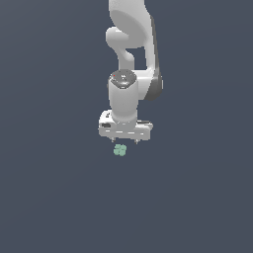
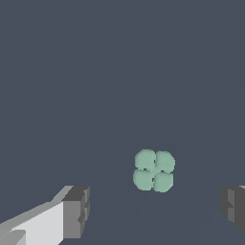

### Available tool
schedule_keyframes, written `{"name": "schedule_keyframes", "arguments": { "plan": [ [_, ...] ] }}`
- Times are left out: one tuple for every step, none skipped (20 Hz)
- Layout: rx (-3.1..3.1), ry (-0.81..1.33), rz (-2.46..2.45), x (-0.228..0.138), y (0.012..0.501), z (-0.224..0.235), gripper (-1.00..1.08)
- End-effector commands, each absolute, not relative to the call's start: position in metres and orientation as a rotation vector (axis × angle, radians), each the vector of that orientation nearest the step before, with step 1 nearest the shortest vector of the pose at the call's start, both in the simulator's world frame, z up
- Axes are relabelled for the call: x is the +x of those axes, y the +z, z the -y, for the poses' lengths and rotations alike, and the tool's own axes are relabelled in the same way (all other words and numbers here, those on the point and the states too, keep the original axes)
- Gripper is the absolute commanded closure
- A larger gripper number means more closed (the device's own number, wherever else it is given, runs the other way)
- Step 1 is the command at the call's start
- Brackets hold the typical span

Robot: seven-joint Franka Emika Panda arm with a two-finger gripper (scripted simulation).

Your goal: Pick up the object and move it to a goal position.

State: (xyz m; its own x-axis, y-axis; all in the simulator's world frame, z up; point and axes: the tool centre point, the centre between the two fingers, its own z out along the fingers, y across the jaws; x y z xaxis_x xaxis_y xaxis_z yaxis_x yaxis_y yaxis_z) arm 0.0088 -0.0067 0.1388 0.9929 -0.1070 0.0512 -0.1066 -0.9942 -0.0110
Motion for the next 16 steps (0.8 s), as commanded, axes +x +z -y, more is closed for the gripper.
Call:
{"name": "schedule_keyframes", "arguments": {
  "plan": [
    [-3.126, -0.053, -0.220, 0.001, 0.111, 0.015, -0.92],
    [-3.126, -0.044, -0.239, -0.002, 0.102, 0.018, -0.92],
    [-3.126, -0.035, -0.256, -0.004, 0.093, 0.021, -0.92],
    [-3.125, -0.028, -0.271, -0.007, 0.085, 0.023, -0.92],
    [-3.125, -0.021, -0.285, -0.009, 0.079, 0.026, -0.92],
    [-3.125, -0.016, -0.296, -0.011, 0.073, 0.028, -0.92],
    [-3.125, -0.011, -0.306, -0.013, 0.068, 0.029, -0.92],
    [-3.125, -0.007, -0.314, -0.015, 0.064, 0.030, -0.92],
    [-3.124, -0.004, -0.321, -0.016, 0.061, 0.032, -0.92],
    [-3.124, -0.002, -0.325, -0.017, 0.059, 0.032, -0.92],
    [-3.124, -0.001, -0.328, -0.017, 0.058, 0.033, -0.92],
    [-3.124, 0.000, -0.329, -0.018, 0.057, 0.033, -0.92],
    [-3.125, 0.000, -0.324, -0.017, 0.059, 0.032, -0.92],
    [-3.125, 0.000, -0.324, -0.017, 0.058, 0.032, -0.92],
    [-3.125, 0.000, -0.324, -0.017, 0.057, 0.032, -0.92],
    [-3.125, 0.000, -0.324, -0.017, 0.056, 0.032, -0.92]
  ]
}}
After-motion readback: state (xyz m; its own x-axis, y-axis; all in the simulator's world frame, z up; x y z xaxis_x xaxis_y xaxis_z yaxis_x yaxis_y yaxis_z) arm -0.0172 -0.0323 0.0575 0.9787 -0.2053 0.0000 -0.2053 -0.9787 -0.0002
